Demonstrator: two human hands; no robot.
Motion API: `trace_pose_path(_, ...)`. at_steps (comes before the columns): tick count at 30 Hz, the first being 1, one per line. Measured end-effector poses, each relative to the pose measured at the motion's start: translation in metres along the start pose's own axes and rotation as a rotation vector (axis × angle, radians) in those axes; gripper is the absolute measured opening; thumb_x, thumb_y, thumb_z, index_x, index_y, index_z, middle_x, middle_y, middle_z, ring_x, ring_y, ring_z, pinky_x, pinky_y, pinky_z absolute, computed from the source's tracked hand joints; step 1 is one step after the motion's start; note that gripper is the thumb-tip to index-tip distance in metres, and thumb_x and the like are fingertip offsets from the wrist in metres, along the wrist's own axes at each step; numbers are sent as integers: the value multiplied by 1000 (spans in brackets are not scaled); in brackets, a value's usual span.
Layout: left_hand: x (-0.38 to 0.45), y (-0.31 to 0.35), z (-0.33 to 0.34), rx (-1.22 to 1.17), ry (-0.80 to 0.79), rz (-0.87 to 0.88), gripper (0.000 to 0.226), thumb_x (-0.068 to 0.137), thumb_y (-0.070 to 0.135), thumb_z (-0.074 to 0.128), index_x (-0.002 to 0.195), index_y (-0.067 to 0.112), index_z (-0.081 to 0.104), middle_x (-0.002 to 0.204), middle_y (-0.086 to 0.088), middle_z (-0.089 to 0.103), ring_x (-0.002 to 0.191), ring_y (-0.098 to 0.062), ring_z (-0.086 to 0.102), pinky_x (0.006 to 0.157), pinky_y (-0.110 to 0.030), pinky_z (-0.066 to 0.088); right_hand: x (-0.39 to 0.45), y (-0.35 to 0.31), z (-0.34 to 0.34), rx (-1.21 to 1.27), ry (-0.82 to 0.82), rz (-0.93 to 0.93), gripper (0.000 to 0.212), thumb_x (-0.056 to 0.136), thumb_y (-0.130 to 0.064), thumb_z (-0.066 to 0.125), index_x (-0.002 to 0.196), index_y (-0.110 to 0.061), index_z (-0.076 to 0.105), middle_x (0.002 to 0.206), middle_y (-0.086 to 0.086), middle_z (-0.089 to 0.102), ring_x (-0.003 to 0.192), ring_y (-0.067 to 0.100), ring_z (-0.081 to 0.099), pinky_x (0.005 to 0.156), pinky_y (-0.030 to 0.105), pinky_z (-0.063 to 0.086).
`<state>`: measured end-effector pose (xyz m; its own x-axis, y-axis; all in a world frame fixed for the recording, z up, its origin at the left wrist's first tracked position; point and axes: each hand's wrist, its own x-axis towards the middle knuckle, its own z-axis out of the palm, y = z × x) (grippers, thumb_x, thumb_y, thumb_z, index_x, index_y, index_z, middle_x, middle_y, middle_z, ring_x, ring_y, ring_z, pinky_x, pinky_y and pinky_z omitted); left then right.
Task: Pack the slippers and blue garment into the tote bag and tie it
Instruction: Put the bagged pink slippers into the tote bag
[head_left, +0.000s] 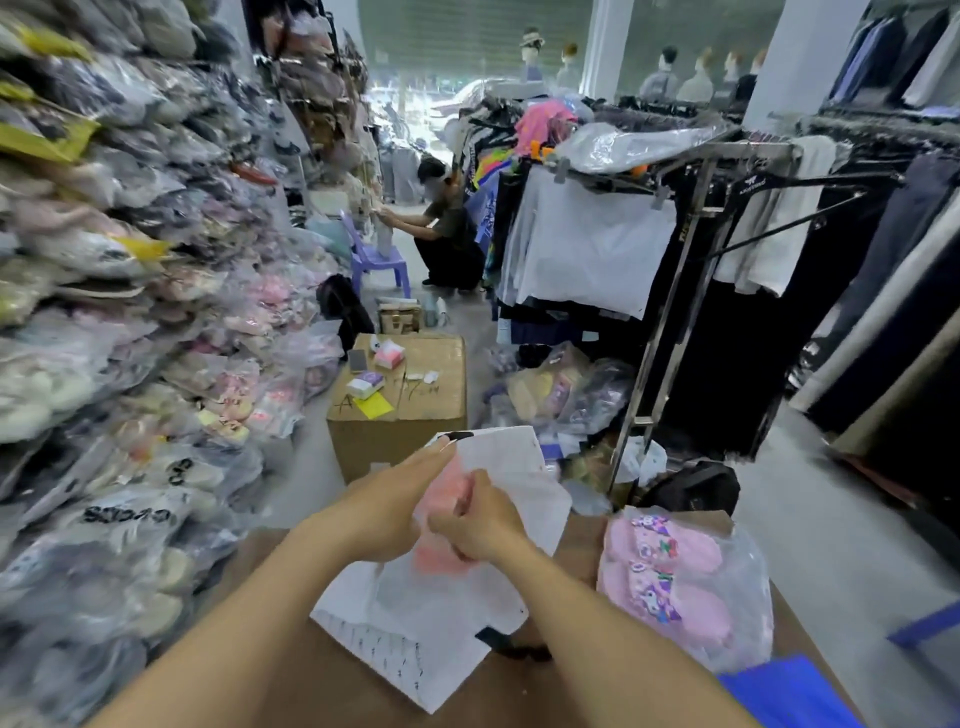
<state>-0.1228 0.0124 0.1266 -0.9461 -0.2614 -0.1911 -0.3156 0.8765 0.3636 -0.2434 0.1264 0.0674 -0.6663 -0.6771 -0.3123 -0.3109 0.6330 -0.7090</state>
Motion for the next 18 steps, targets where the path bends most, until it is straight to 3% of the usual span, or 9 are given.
trace_pose_path(3, -22, 7, -8, -37, 8, -1, 99, 80, -5, 39, 148, 52, -5, 147, 44, -17, 143, -6, 29, 90, -21, 47, 22, -6, 34, 101, 33, 169, 70, 76, -54, 56, 131, -12, 41, 126, 10, 62, 116, 35, 58, 95, 42, 48)
trace_pose_path(5, -32, 8, -9, -61, -16, 3, 99, 81, -6, 39, 148, 55, -2, 151, 41, -11, 145, -1, 21, 90, -15, 43, 35, -4, 47, 209, 75, 305, 75, 81, -57, 55, 137, -11, 37, 133, 11, 59, 122, 35, 57, 103, 42, 45)
trace_pose_path(8, -39, 11, -9, -90, -64, 1, 98, 81, -6, 39, 148, 55, 1, 156, 36, -4, 147, -1, 12, 108, -23, 34, 58, 14, 65, 350, 91, 440, 89, 72, -71, 55, 137, -12, 43, 131, 12, 62, 117, 33, 61, 100, 44, 50)
trace_pose_path(11, -38, 16, -9, -98, -99, -18, 95, 83, -6, 42, 151, 49, 2, 158, 31, -3, 148, -4, 12, 108, -23, 32, 138, 83, 107, 362, 64, 398, 94, 54, -79, 54, 120, -12, 61, 114, 14, 72, 96, 32, 69, 92, 47, 56)
trace_pose_path(12, -35, 19, -8, -98, -107, -17, 95, 83, -4, 43, 151, 48, 2, 159, 30, -3, 148, -5, 12, 110, -26, 33, 125, 77, 97, 313, 15, 373, 95, 50, -80, 57, 115, -11, 66, 110, 15, 74, 88, 32, 69, 88, 48, 58)
trace_pose_path(15, -23, 30, -7, -86, -113, -14, 90, 86, 3, 48, 152, 42, 1, 161, 24, -2, 149, -8, 12, 113, -30, 33, 92, 61, 58, 281, -31, 307, 80, 54, -61, 64, 115, -9, 68, 110, 16, 73, 85, 33, 70, 82, 49, 61)
trace_pose_path(18, -5, 45, -1, -4, -64, -61, 84, 86, 13, 48, 154, 37, 4, 163, 18, 3, 145, -15, 27, 105, -35, 42, 20, 17, -1, 31, -40, 198, 38, 85, -40, 59, 110, -14, 70, 113, 8, 72, 94, 27, 68, 82, 37, 55)
